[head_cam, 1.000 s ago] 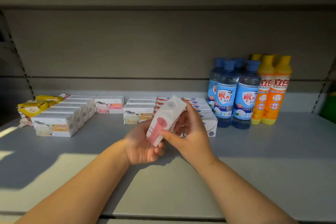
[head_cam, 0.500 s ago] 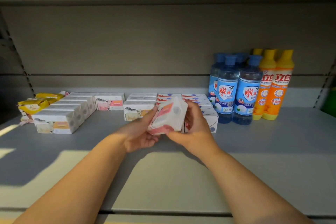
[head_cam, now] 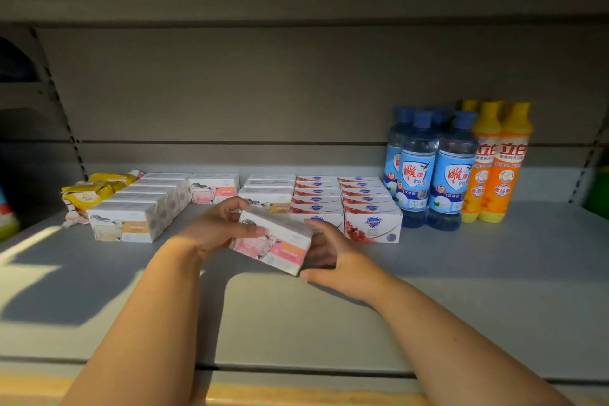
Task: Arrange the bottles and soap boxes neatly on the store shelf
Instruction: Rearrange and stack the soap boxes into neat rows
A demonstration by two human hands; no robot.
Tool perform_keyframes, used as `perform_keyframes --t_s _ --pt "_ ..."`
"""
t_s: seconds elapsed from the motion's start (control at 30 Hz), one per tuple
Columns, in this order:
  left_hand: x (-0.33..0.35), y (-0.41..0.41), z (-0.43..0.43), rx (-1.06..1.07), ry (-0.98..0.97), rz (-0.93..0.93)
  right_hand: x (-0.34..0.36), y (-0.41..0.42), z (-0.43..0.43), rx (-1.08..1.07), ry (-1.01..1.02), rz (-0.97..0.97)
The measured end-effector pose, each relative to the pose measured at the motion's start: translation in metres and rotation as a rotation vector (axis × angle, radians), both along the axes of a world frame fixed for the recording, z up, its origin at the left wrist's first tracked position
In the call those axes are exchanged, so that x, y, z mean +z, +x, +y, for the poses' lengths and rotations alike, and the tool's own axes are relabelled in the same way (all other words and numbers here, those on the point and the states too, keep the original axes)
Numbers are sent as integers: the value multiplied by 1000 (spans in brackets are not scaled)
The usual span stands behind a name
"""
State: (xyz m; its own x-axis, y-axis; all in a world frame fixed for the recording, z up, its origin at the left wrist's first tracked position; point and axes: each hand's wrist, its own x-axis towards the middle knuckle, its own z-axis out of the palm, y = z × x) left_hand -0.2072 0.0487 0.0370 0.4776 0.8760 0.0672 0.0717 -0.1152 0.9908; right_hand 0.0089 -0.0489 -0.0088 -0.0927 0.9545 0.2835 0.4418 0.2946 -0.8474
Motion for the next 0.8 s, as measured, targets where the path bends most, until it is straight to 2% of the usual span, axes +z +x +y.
perform_keyframes --t_s 0.2,0.27,0.33,0.4,0.6,0.7,0.8 --pt "-7 -14 21 269 -52 16 -3 1 3 -38 -25 -139" --pt "-15 -15 27 345 -24 107 -3 0 3 -44 -21 -171" --pt "-21 -15 32 432 91 268 -4 0 4 -49 -8 -188" --pt "-25 -15 37 487 159 322 -4 0 5 -56 -5 -200" --pt "-46 4 49 464 244 214 -5 1 6 -77 -19 -264" --pt "-48 15 62 454 207 282 -3 2 6 -83 -9 -306" --pt "-46 21 76 413 205 301 -3 5 9 -149 30 -460"
